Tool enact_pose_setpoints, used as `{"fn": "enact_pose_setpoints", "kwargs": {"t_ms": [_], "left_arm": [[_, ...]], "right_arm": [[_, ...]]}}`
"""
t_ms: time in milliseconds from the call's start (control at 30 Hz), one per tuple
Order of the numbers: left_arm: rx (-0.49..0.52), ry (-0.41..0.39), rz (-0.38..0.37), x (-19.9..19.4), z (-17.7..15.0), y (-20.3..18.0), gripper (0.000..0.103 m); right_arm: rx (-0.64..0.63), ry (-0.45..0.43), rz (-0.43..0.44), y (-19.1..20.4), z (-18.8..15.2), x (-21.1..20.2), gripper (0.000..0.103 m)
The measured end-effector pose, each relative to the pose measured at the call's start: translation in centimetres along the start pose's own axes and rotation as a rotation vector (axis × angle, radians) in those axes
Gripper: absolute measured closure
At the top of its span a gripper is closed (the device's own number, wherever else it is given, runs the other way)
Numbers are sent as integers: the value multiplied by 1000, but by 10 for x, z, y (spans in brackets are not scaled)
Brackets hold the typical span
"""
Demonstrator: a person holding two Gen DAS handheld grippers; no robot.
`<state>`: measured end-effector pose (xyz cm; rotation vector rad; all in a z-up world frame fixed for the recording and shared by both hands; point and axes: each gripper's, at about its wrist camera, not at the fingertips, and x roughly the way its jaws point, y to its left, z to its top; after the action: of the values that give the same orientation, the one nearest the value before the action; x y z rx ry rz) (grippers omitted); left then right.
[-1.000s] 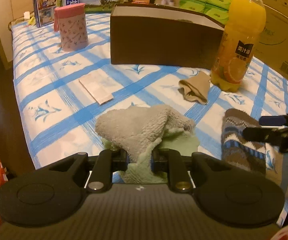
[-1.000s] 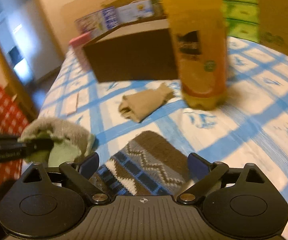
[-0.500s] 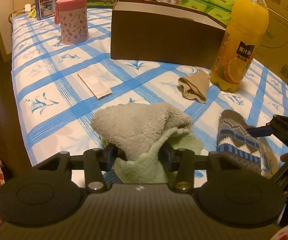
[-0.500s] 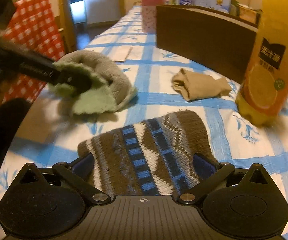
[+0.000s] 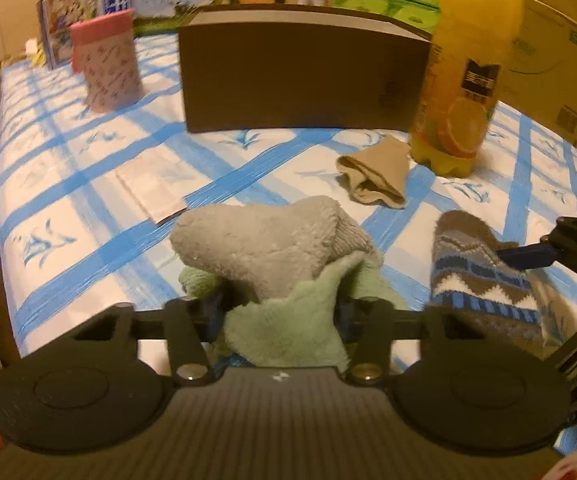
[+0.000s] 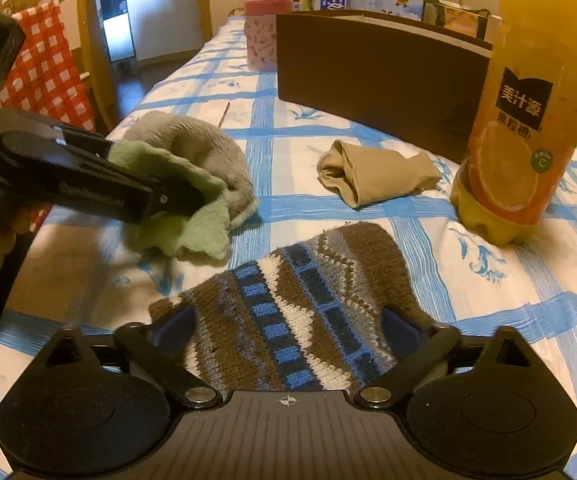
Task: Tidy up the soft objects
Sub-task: 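Grasp the striped knit sock with the right tool while the left tool holds the towel, then carry the towel and sock toward the brown box with both tools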
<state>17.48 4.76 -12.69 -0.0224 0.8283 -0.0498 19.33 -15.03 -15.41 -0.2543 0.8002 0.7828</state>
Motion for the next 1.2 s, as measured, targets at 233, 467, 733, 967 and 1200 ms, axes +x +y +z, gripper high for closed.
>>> {"fn": "enact_pose_setpoints", "kwargs": {"t_ms": [233, 467, 733, 967, 1200], "left_arm": [[71, -22, 10, -4, -1, -15, 83], [57, -42, 7, -22, 3, -14, 84], [38, -110, 18, -47, 24, -4, 84], [51, -186, 49, -63, 54, 7, 84], [60, -244, 69, -69, 94, 21, 84]], "right_arm": [[28, -45, -43, -3, -2, -13, 77], [67, -79, -60, -3, -1, -26, 81], [173, -145, -75, -33, 6, -64, 81], [215, -210, -148, -81, 16, -107, 81], [246, -271, -221, -136, 34, -141, 81]]}}
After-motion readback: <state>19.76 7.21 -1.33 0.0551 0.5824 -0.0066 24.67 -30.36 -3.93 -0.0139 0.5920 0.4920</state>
